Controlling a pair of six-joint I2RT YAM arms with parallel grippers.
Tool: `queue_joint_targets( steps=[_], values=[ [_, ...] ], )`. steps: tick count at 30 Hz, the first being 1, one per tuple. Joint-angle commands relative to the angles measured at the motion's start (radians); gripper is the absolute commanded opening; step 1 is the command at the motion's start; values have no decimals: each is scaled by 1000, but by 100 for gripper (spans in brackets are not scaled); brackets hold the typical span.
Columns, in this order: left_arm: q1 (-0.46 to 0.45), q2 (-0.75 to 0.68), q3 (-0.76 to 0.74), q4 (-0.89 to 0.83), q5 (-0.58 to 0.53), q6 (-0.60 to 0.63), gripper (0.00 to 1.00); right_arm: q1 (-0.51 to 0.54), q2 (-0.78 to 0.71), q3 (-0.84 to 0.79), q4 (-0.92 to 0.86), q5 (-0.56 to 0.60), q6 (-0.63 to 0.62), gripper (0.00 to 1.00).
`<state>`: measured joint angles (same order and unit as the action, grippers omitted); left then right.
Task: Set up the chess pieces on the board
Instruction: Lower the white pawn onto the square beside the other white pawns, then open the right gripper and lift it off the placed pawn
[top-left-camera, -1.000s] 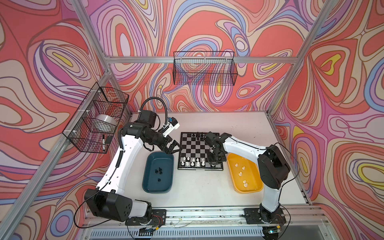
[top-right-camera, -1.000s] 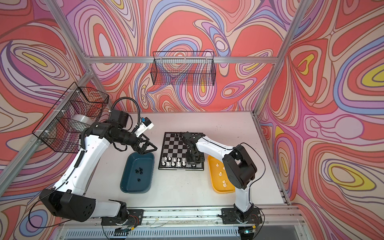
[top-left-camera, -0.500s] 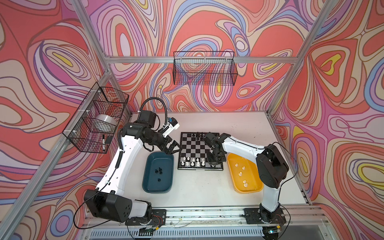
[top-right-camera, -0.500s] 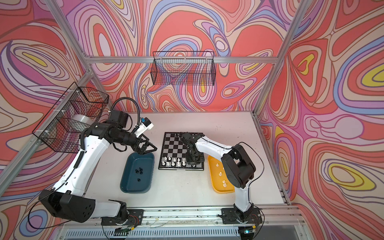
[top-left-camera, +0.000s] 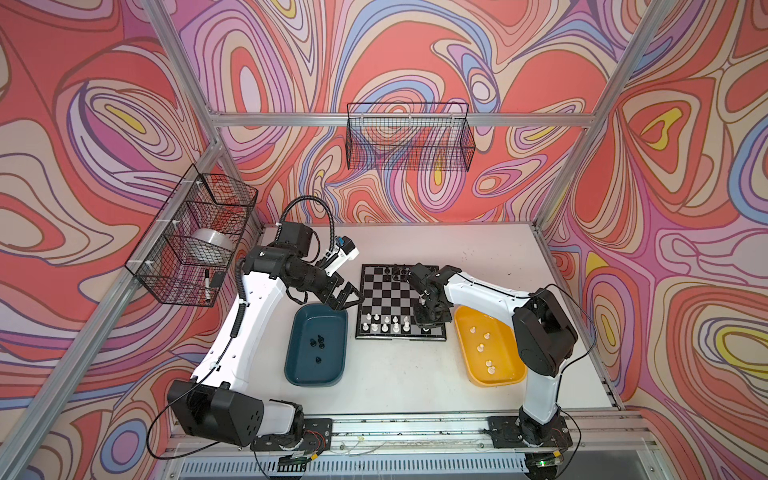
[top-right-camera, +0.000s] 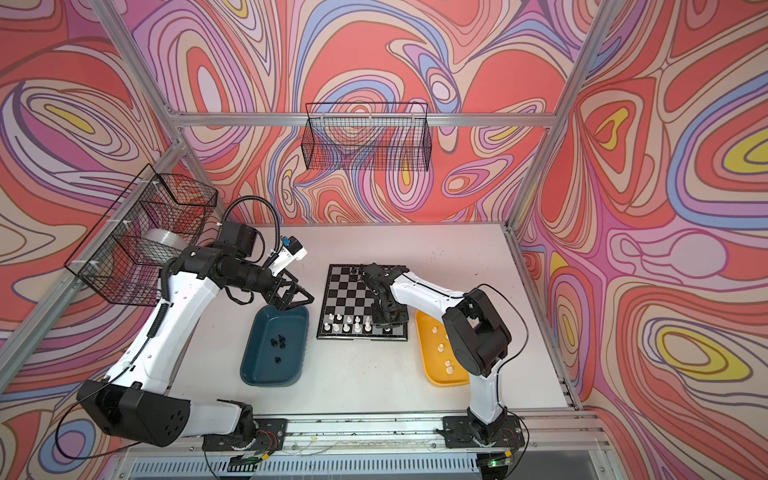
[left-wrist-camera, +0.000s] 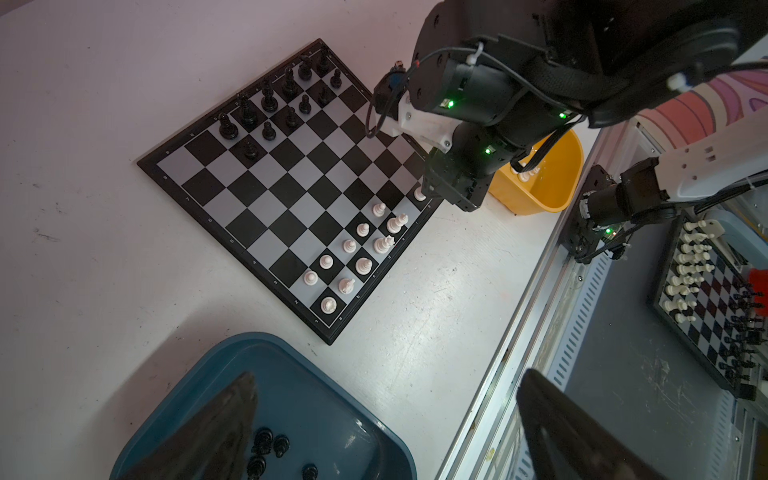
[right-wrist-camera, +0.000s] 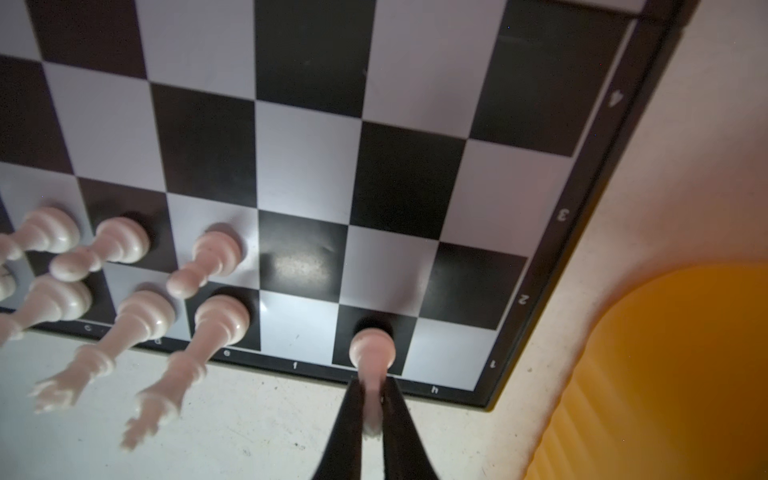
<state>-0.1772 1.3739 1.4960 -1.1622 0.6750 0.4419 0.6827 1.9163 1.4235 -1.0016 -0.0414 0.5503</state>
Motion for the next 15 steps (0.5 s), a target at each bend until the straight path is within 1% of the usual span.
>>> queue_joint_targets(
  steps=[1,8,11,15],
  values=[
    [-4,-29,-16,-8,-2,18,98,8,20,15,1,15,-3,11],
    [-4,-30,-17,-6,0,17,98,12,16,14,-9,19,-1,12],
    [-3,-30,-17,-5,3,17,98,14,19,13,-7,21,0,14],
    [-4,-32,-15,-7,1,18,98,17,16,15,-7,27,2,21]
  ],
)
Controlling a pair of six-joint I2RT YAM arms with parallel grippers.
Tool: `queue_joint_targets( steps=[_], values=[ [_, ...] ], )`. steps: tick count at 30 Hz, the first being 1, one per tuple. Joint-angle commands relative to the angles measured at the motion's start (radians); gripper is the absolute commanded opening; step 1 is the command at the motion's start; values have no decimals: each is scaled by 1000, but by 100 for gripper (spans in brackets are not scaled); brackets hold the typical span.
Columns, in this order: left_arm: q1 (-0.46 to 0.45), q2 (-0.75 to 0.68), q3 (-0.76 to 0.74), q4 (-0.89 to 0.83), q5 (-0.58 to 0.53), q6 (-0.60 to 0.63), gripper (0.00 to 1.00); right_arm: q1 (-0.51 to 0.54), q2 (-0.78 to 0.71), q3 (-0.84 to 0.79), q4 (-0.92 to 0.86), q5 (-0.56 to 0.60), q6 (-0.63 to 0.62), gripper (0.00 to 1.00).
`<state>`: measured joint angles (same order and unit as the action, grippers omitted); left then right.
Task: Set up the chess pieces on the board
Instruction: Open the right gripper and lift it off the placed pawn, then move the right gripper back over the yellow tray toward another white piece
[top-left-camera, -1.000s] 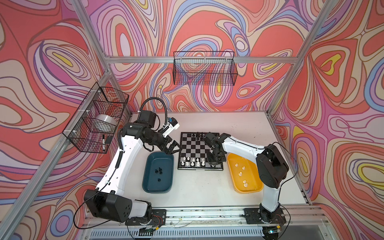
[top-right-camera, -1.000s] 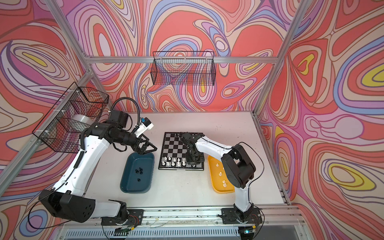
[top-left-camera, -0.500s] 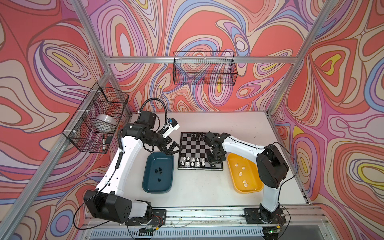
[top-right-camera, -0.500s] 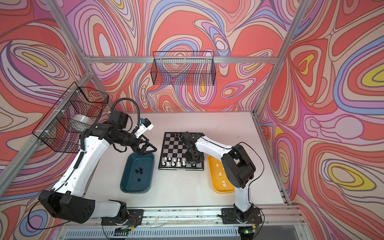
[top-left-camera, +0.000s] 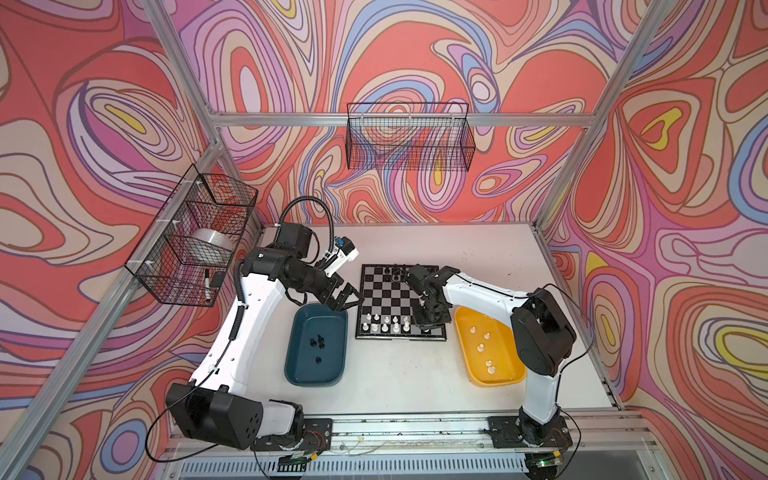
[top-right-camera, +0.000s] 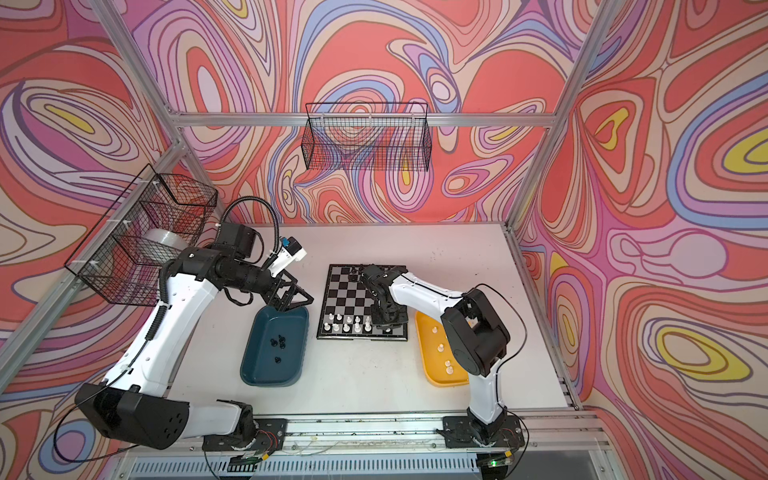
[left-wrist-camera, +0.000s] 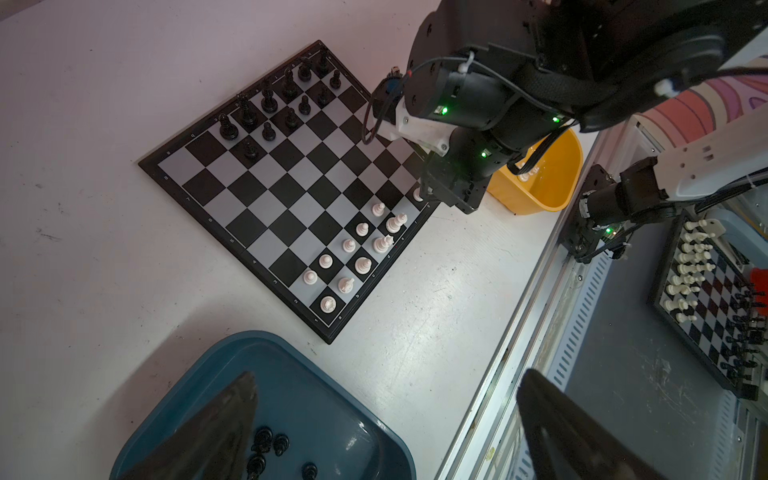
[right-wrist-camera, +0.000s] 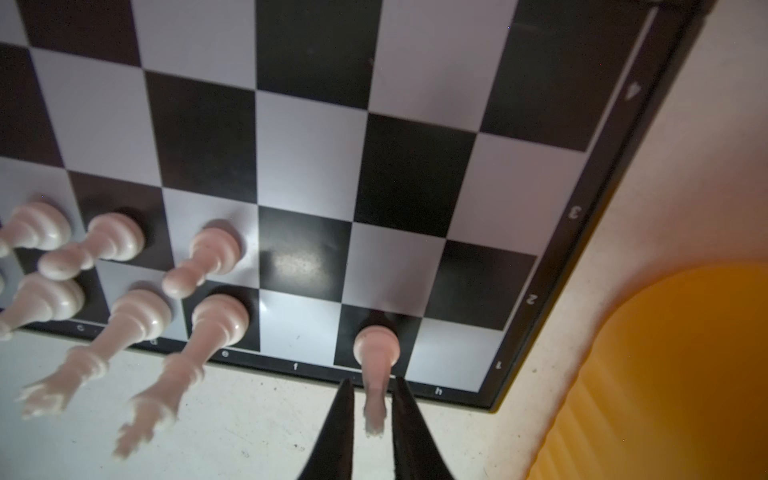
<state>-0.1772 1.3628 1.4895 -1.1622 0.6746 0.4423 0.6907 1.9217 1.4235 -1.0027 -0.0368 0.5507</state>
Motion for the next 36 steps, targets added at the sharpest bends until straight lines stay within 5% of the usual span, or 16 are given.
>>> queue_joint_targets(
  steps=[1,29,36],
  values=[
    [-4,-21,-8,-7,2,17,98,10,11,17,-8,26,1,22],
    [-4,-7,31,-37,6,45,98,9,-144,201,-194,85,-25,33],
    [-4,10,51,-57,74,54,98,-63,-353,42,-192,113,27,31]
  ],
)
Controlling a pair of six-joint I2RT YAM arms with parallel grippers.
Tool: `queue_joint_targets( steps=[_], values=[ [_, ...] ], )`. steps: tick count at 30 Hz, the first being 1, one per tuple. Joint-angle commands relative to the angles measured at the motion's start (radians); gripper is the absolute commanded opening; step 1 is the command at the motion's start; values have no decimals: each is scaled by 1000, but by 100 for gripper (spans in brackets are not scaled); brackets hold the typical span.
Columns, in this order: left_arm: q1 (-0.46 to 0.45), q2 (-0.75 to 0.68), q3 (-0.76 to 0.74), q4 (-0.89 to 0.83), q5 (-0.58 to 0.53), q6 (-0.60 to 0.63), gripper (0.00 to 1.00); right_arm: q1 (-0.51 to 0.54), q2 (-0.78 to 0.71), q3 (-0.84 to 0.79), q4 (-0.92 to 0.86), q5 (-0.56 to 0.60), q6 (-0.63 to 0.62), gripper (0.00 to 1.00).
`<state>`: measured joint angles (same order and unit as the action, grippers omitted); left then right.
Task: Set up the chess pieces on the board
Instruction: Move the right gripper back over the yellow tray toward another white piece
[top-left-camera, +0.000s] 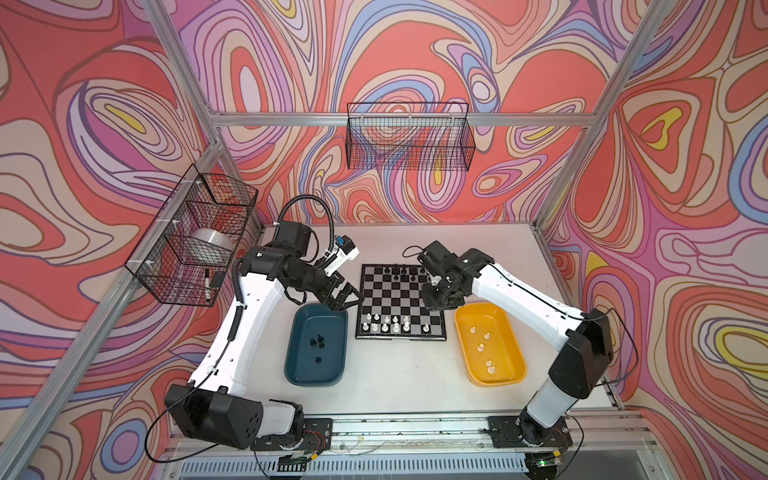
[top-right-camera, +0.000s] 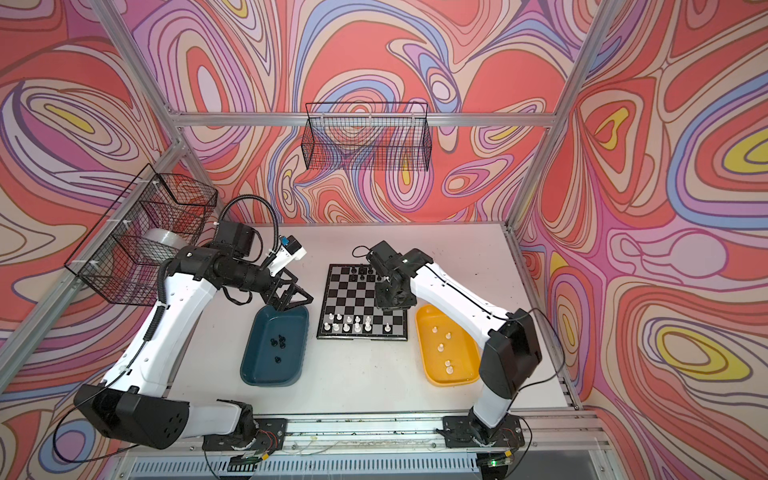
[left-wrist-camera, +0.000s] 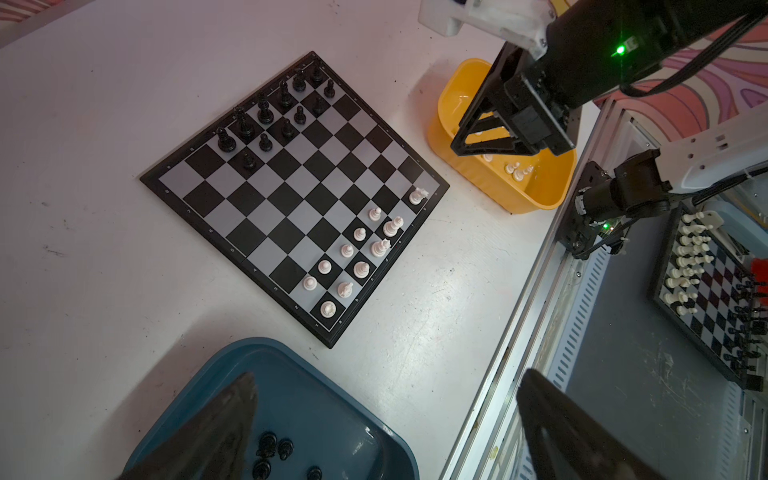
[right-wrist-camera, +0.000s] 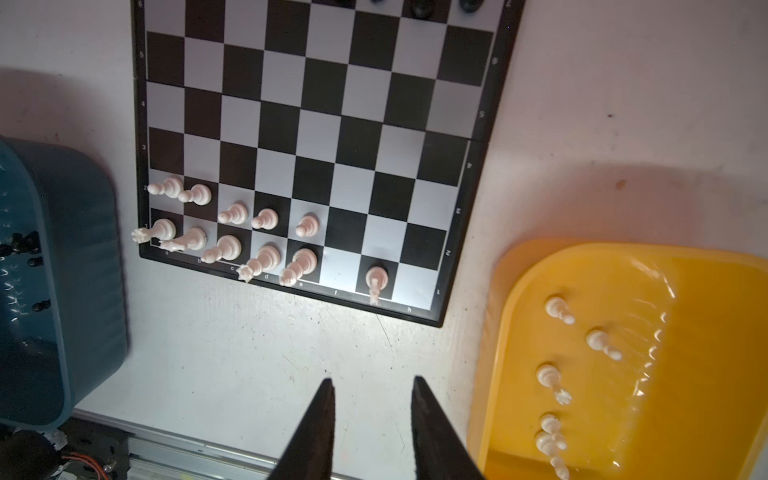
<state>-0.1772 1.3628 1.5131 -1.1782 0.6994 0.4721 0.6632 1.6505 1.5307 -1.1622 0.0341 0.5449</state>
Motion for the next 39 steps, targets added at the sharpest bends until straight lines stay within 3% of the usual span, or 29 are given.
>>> queue_joint_targets(
  steps=[1,5,14,24,39],
  values=[
    [-4,12,28,-39,48,21,98,-51,-118,-100,-32,43,41,31],
    [-6,12,18,-5,-16,-12,97,-116,-254,-250,-33,43,65,31],
    [-10,24,32,-11,21,-26,97,-221,-481,-499,-32,9,104,31],
    [-11,10,22,-10,9,-19,97,-283,-467,-634,98,-30,90,30],
    [-10,9,-3,5,6,-16,97,-308,-362,-656,163,-33,124,32]
  ],
)
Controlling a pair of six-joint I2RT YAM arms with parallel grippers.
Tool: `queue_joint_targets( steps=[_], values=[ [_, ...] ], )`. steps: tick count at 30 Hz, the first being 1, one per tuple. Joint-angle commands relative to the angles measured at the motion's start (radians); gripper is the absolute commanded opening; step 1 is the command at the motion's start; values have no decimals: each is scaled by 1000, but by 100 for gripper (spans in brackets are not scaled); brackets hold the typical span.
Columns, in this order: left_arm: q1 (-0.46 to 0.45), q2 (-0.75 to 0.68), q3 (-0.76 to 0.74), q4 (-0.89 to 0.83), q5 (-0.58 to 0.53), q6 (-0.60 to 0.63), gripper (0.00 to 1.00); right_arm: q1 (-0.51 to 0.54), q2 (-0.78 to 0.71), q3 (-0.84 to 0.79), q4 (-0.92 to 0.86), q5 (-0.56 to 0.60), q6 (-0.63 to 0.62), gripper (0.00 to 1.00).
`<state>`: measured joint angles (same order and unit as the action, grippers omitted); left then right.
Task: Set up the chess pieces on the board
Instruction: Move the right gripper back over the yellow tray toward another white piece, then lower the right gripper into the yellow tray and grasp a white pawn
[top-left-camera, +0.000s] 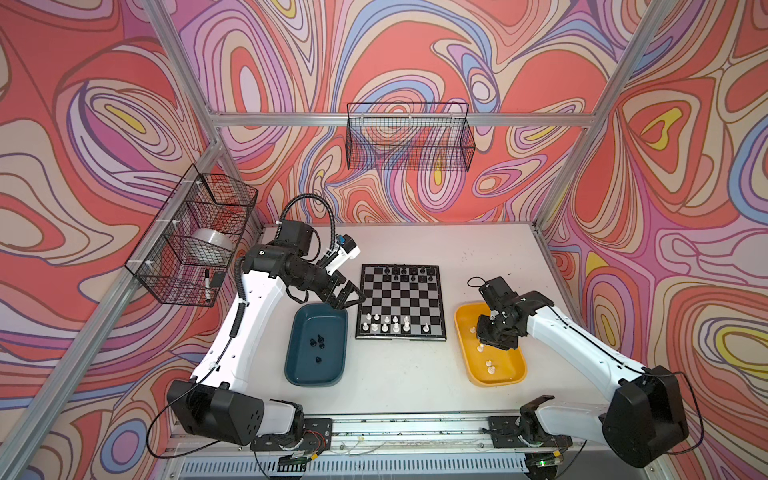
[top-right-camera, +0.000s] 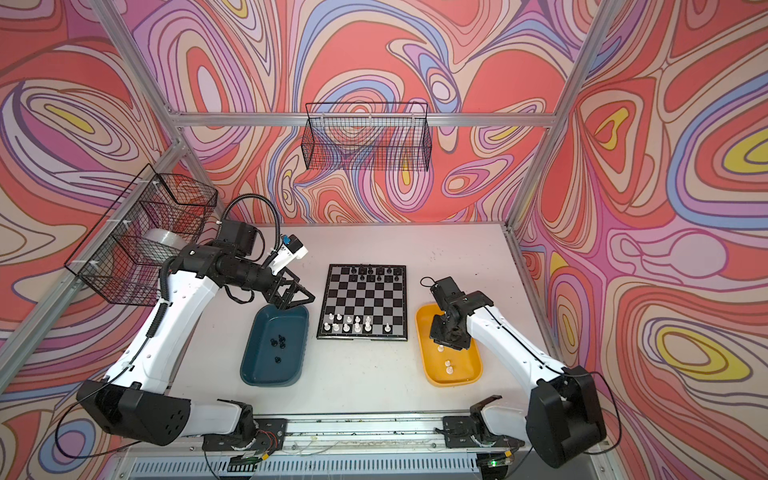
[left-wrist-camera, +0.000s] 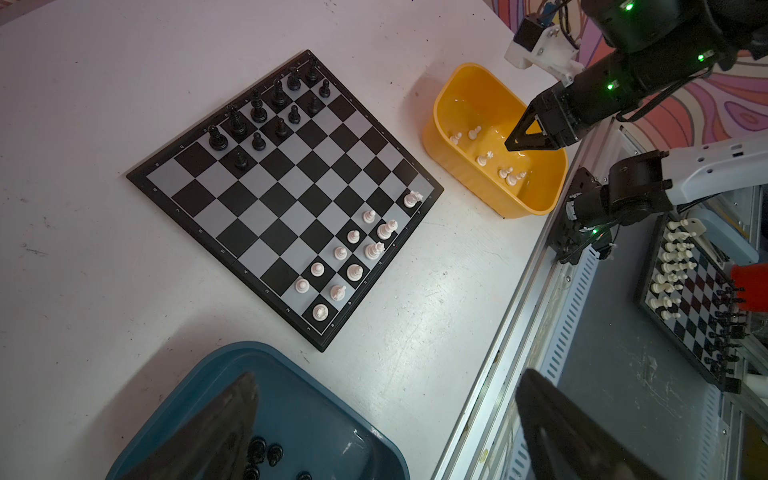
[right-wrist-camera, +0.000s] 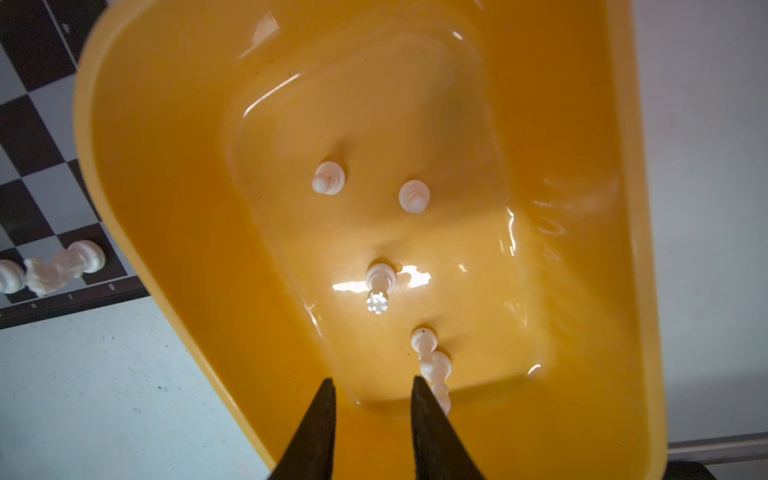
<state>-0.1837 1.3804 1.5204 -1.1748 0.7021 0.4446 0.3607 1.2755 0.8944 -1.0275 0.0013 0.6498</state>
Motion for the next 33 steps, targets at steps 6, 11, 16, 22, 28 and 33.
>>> queue_joint_targets(
  steps=[6,11,16,22,28,33],
  values=[
    [-5,-3,-13,3,9,11,97,-5,34,-39,48,25,34,32],
    [-5,2,-8,-2,8,15,97,-6,73,-52,81,12,34,33],
    [-5,2,-6,-5,-1,19,97,-6,107,-47,92,28,28,32],
    [-5,1,-8,-5,-4,19,97,-6,143,-45,112,26,19,32],
    [-5,3,-13,-3,-6,19,97,-7,170,-54,126,34,12,31],
    [-4,8,-9,-3,-4,18,97,-6,180,-67,150,35,13,29]
  ],
)
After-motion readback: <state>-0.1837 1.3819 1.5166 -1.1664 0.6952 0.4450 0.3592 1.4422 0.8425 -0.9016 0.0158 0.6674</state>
